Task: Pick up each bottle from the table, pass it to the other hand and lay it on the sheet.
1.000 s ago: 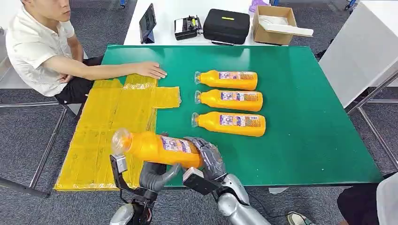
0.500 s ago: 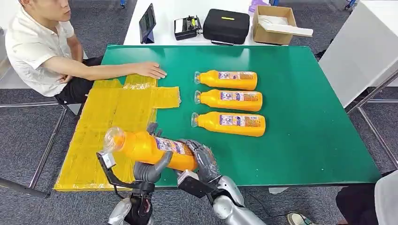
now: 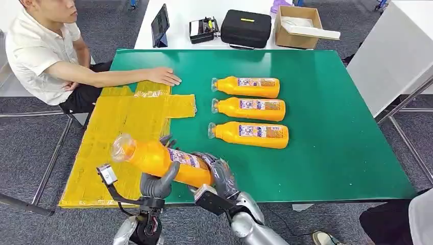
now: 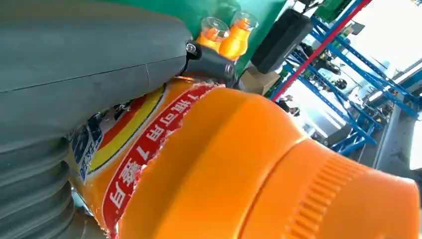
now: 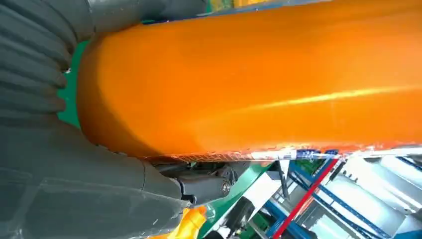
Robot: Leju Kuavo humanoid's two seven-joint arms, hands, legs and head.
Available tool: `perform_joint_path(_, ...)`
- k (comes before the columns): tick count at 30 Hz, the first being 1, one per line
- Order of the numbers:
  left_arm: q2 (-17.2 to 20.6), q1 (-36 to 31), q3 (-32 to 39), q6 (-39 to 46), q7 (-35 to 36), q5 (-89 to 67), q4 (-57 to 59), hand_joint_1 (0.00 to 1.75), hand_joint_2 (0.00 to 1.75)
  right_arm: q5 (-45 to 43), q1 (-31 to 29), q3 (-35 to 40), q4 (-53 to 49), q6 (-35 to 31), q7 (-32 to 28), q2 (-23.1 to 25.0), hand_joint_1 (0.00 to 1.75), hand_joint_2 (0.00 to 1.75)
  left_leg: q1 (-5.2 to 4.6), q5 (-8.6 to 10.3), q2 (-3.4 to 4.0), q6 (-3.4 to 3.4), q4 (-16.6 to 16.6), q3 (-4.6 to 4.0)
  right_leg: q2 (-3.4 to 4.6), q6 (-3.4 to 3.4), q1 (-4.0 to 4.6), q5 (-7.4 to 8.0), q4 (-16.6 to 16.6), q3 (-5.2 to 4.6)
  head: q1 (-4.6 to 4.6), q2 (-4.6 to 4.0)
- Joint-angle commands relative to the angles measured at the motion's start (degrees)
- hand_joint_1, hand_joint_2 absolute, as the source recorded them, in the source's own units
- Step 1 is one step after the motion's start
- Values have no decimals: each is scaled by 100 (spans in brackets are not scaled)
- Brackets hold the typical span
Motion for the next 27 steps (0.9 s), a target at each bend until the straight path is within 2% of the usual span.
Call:
perform_joint_path(1, 278, -166, -220, -337, -135, -133, -86, 175, 175, -209, 108, 38, 672, 423, 23, 161, 0, 175, 3, -6, 4, -1, -4, 21, -4, -19, 6, -6, -6, 23, 0, 0)
perform_joint_path(4, 300, -150, -263, -344, -126, -196, -93, 175, 175, -409, 199, -45, 729, 540, -56, 253, 0, 175, 6, -9, 5, -1, -4, 27, -5, -21, 10, -8, -8, 29, 0, 0)
perform_joint_path(5, 304, -147, -273, -330, -129, -223, -102, 175, 175, -436, 216, -68, 725, 532, -69, 265, 0, 0, 3, -5, 1, -1, -4, 19, -8, -18, 7, -7, -6, 21, 0, 0)
perform_joint_path(13, 329, -137, -328, -284, -72, -324, -288, 175, 175, -571, 244, -222, 685, 488, -71, 337, 0, 0, 3, -8, 4, 0, 1, 19, -7, -20, 7, -9, -2, 20, 0, 0)
perform_joint_path(16, 307, -76, -317, -25, -208, -642, -458, 175, 175, -518, 298, -268, 679, 280, -75, 304, 0, 0, 4, -9, 6, 0, 1, 19, -6, -21, 8, -9, -2, 20, 0, 0)
perform_joint_path(17, 349, -95, -339, 205, -274, -946, -486, 175, 175, -458, 327, -317, 660, 108, -70, 304, 0, 0, 5, -14, 7, 0, 2, 30, -8, -28, 11, -14, -3, 33, 0, 0)
perform_joint_path(18, 418, -136, -376, 569, -424, -1457, -506, 175, 175, -424, 392, -414, 650, -57, -67, 284, 0, 0, 2, -2, 0, 0, -3, 7, -8, -13, 4, -4, -4, 8, 0, 0)
perform_joint_path(19, 594, -280, -480, 1555, -652, -2780, -432, 175, 175, -257, 484, -548, 593, -493, -31, 225, 0, 0, 4, -9, 2, 0, -1, 20, -9, -22, 8, -10, -4, 23, 2, 0)
perform_joint_path(20, 625, -311, -407, 1727, -573, -2917, -392, 175, 175, -250, 552, -628, 564, -613, -24, 135, 0, 0, 2, -6, -1, 0, -4, 19, -10, -19, 6, -8, -6, 21, 0, 0)
perform_joint_path(25, 669, -344, -311, 1683, -561, -2911, -343, 175, 175, -267, 621, -677, 492, -611, -67, 25, 0, 0, 2, -5, 2, 1, -5, 20, -6, -20, 6, -5, -7, 21, 0, 0)
perform_joint_path(27, 656, -297, -294, 1709, -379, -2957, -377, 175, 175, -85, 692, -813, 427, -1100, 17, 35, 0, 0, 3, -10, 6, 2, -1, 25, -4, -24, 8, -8, -6, 28, 0, 0)
